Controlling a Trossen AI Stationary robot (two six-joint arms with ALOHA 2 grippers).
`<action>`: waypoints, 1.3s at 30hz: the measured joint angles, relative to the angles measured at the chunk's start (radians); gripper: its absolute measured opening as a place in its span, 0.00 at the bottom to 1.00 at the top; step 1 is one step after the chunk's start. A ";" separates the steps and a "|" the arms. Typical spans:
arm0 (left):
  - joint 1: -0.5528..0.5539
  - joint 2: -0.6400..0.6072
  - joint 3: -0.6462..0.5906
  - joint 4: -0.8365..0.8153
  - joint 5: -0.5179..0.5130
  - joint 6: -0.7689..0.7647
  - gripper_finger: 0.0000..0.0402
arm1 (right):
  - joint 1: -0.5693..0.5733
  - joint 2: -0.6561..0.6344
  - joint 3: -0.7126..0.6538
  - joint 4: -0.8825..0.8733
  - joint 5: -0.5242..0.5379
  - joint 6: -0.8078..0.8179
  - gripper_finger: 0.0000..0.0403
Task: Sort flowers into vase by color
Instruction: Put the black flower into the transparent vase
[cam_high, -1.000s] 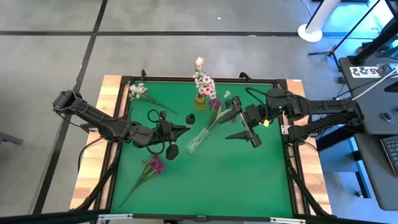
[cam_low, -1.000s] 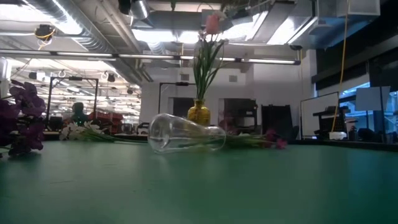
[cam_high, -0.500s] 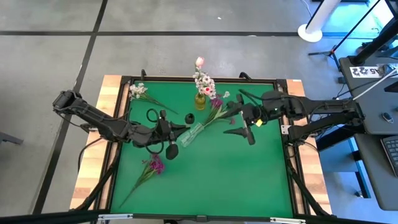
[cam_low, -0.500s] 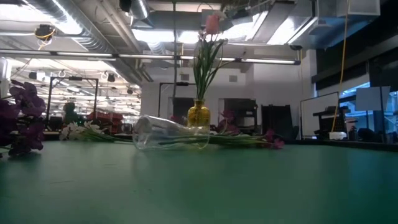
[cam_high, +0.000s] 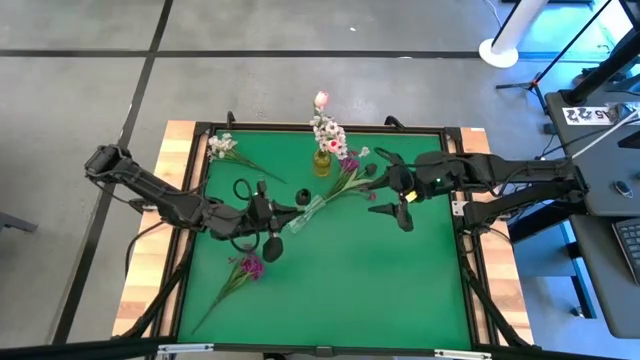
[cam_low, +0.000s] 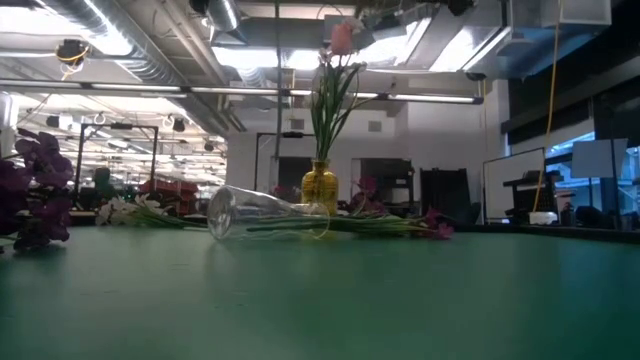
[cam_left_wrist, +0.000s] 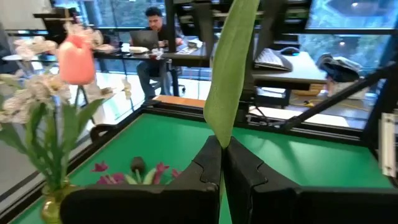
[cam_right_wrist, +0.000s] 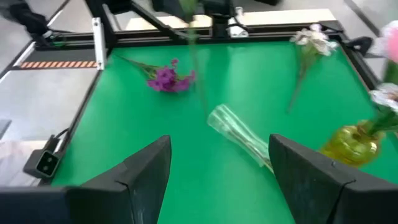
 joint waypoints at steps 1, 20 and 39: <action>-0.007 0.000 0.000 -0.012 0.003 -0.012 0.00 | 0.000 -0.002 0.000 -0.001 0.010 0.004 0.67; 0.044 0.015 0.000 -0.443 0.430 -0.580 0.00 | 0.000 -0.014 0.000 -0.065 0.094 0.014 0.67; 0.164 0.192 0.000 -0.470 0.811 -0.697 0.11 | 0.000 -0.014 0.000 -0.067 0.094 0.010 0.67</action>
